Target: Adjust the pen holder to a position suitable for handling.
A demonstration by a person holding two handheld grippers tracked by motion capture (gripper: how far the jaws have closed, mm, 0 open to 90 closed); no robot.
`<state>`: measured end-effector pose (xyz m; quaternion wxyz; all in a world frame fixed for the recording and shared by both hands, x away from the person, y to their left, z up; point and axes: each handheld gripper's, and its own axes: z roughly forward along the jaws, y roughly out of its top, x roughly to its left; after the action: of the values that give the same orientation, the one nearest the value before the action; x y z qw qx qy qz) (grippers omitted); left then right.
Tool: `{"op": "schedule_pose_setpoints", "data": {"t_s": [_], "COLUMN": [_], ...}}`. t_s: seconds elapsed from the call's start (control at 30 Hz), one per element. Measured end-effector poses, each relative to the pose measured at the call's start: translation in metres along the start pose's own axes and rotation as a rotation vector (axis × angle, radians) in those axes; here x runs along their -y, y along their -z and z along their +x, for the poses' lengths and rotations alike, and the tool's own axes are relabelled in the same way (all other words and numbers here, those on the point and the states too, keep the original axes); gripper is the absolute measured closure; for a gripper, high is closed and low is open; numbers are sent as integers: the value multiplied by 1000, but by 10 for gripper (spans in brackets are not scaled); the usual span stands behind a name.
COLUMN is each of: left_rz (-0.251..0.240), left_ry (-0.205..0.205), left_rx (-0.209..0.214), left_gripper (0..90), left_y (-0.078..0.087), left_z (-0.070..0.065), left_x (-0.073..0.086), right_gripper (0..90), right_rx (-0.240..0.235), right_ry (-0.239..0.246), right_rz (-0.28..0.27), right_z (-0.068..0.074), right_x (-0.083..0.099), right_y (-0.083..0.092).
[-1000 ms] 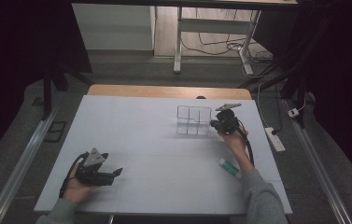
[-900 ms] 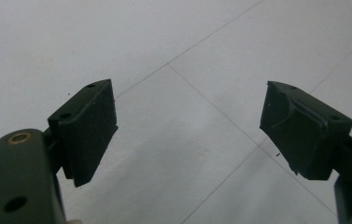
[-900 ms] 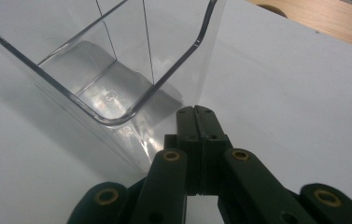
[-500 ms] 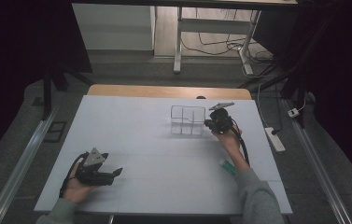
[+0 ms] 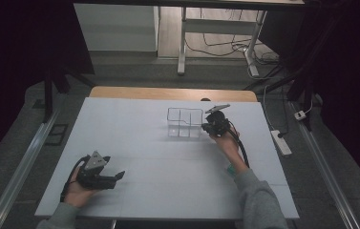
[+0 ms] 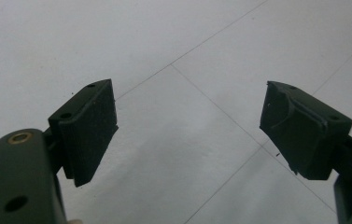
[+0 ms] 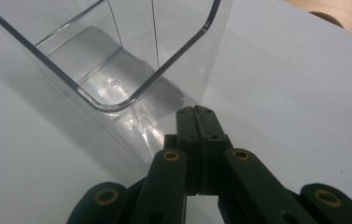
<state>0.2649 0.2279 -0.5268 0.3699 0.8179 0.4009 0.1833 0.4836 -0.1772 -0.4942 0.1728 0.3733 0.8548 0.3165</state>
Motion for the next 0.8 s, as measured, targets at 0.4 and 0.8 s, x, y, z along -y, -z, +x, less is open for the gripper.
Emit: {"op": "schedule_pose_setpoints", "data": {"t_s": [0.4,0.8], "left_rz": [0,0], "left_ry": [9,13], "left_rx": [0,-2], "left_gripper": [188,188], "left_y": [1,1], "left_z": [1,2], "left_x": [0,1], "right_gripper": [879,880], "right_rx": [-15,-10], "right_ry": [22,-6], "right_rz": [8,-45], "right_z": [10,2], "right_x": [-10,-2], "right_y": [-7,28]}}
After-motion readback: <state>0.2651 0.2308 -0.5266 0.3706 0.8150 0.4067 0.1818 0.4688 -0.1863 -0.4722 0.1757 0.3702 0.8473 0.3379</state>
